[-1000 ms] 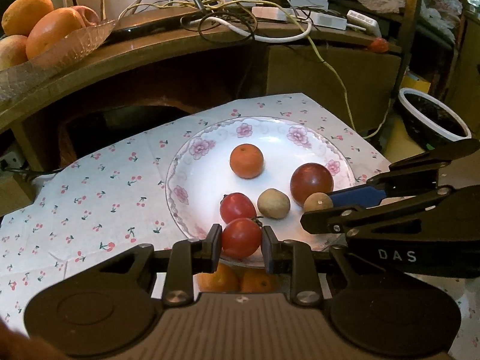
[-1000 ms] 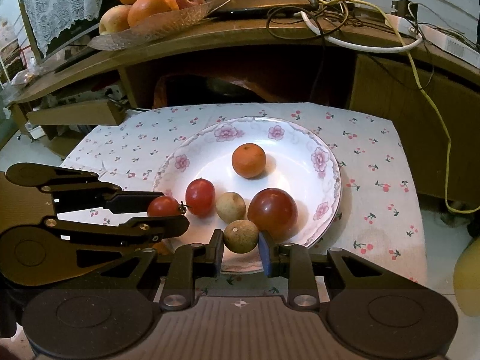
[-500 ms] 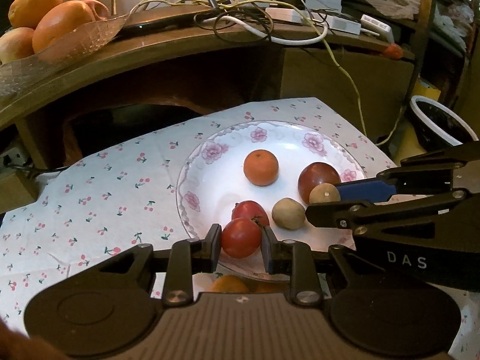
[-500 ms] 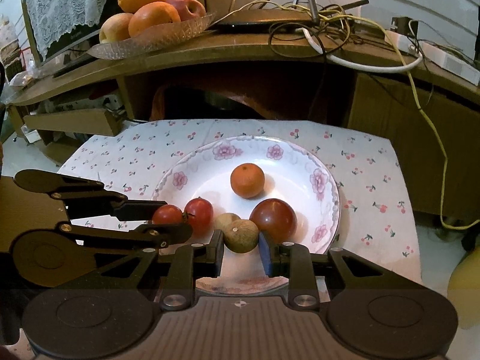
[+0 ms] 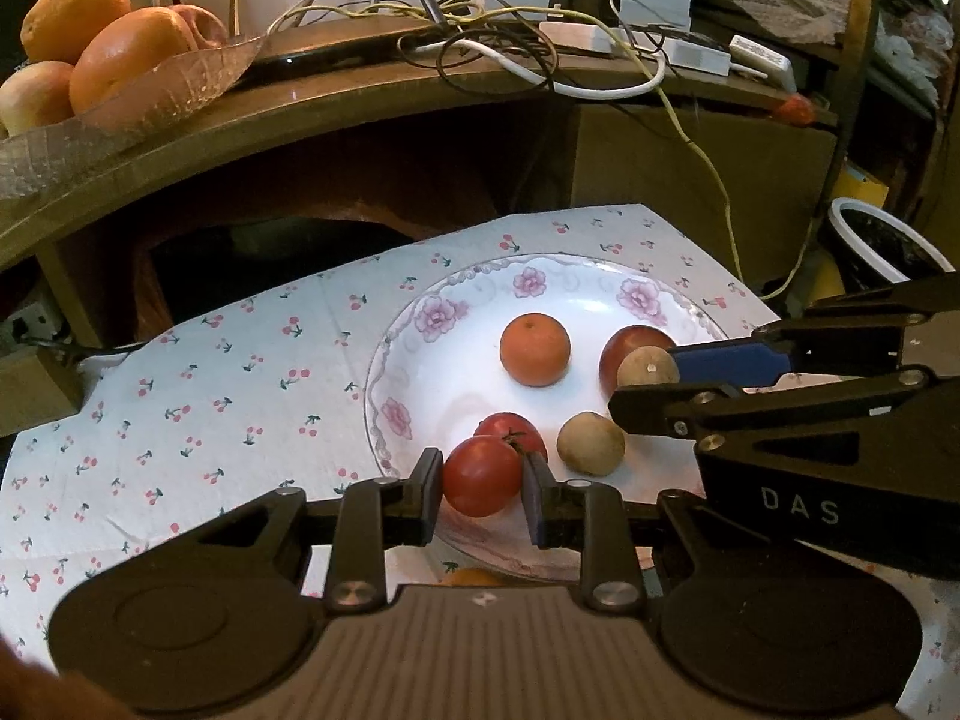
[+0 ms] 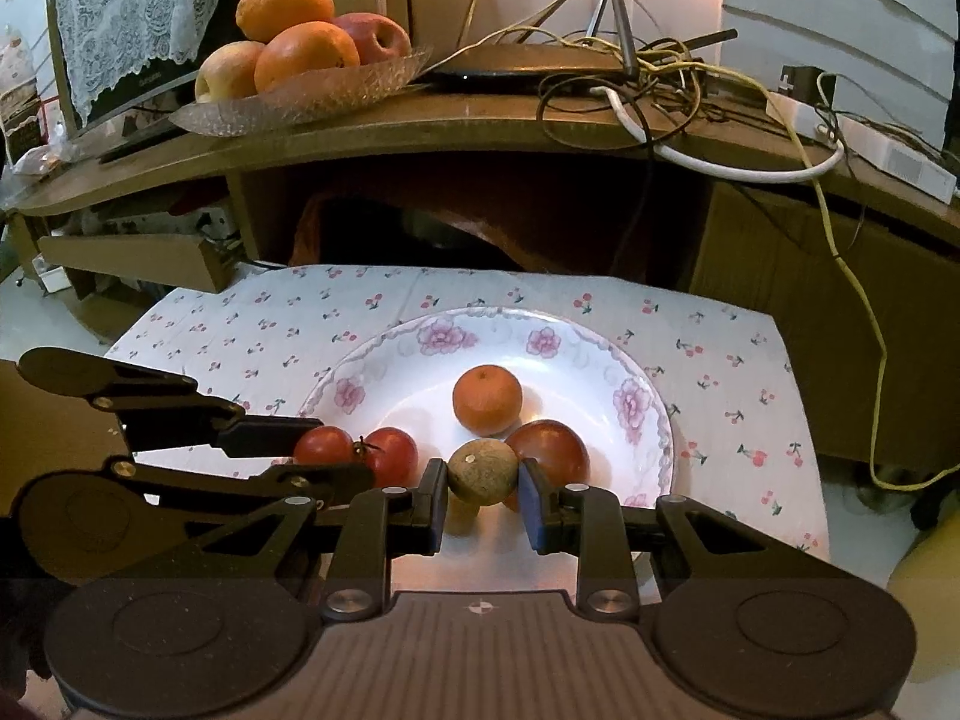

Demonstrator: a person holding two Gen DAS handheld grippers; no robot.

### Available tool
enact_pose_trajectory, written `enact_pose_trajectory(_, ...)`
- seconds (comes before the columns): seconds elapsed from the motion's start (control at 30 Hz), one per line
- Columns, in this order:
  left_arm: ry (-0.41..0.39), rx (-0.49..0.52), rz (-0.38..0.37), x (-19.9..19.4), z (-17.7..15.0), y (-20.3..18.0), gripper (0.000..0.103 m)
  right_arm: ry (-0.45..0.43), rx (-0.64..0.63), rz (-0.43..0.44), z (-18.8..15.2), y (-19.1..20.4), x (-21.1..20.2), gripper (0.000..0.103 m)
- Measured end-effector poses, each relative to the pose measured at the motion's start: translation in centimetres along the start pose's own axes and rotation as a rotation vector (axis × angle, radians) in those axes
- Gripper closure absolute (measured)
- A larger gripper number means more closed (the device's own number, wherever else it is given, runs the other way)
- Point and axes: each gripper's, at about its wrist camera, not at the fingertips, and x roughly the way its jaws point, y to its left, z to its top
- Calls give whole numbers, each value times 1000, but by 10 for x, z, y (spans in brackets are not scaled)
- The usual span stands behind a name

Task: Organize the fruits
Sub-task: 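Open both tools to drop the tomato and kiwi into the plate, withdraw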

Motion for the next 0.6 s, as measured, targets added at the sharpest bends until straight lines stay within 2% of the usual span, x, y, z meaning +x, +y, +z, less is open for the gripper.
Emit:
enact_pose_trajectory(0.3,-1,-1,6,-1,1,0,69,-16,-1,-24,2,0,1,72)
enact_pose_trajectory(0.43,-6,-3,7,-1,1,0,64,-22,7,-35,3,-2,2,69)
enact_pose_trajectory(0.6,-21,-8,9,-3,2,1,63,-23,21,-43,3,-6,1,67)
